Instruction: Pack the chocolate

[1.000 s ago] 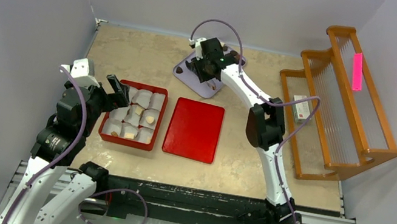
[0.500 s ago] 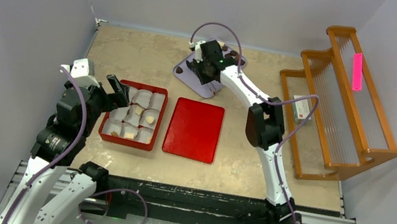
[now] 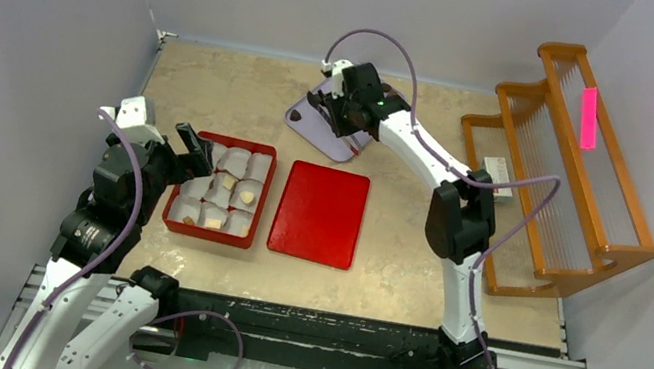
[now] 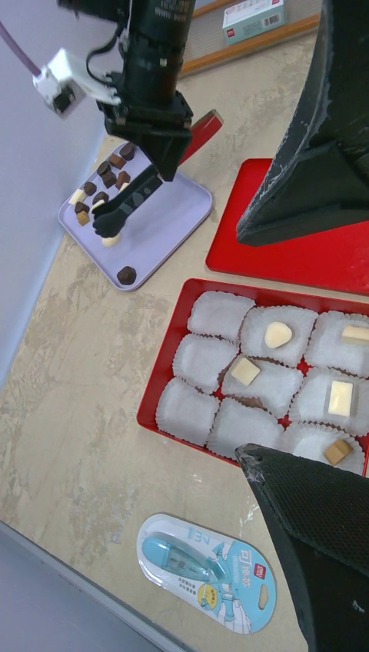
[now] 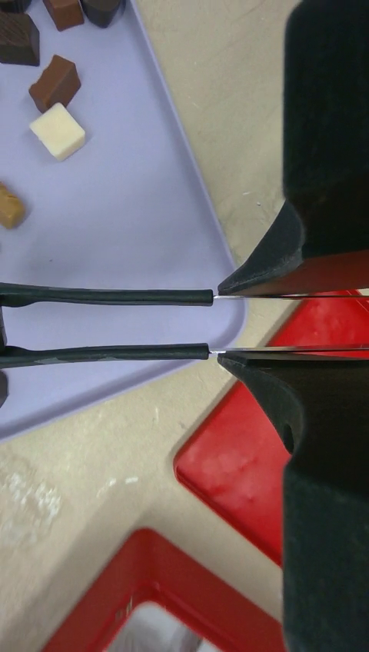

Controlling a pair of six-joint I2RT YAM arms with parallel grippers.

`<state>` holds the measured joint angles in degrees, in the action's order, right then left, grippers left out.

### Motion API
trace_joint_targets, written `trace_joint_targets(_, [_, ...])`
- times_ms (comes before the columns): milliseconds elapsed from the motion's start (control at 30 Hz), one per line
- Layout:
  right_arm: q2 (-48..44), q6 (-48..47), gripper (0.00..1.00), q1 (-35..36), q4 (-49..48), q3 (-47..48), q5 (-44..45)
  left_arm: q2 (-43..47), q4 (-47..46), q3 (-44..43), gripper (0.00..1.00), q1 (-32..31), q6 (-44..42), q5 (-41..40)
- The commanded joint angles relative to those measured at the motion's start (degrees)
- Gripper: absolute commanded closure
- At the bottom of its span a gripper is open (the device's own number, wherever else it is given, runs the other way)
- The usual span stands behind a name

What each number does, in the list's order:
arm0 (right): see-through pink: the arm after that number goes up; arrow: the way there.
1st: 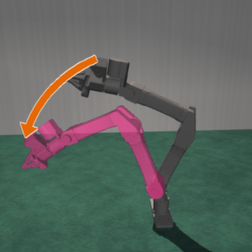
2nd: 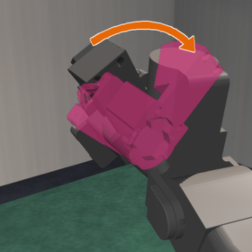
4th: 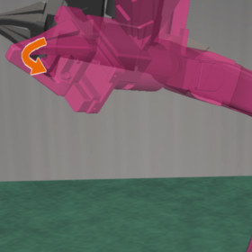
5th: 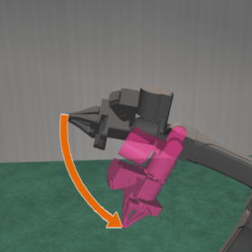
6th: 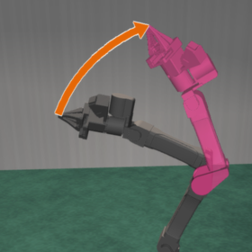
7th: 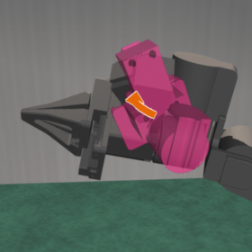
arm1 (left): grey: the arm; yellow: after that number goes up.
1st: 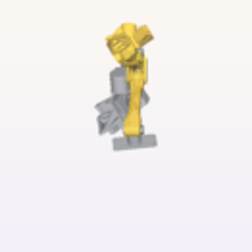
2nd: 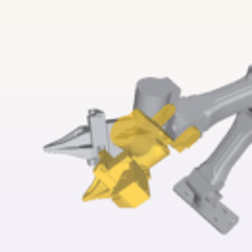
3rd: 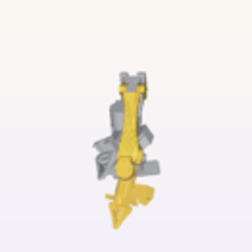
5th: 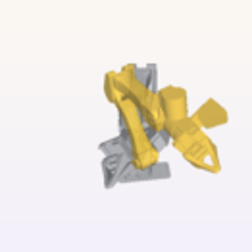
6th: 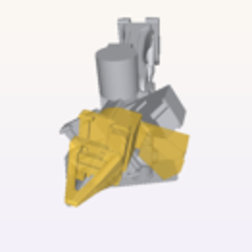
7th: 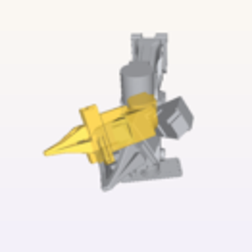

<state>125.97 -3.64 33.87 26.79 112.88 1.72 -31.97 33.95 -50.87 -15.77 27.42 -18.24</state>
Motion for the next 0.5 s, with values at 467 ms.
trace_joint_targets(467, [-15.5, 9.7, 0.75, 7.5, -9.2, -12.2, -14.4, 0.4, -1.8, 0.1, 0.01, 0.6, 0.1, -0.4])
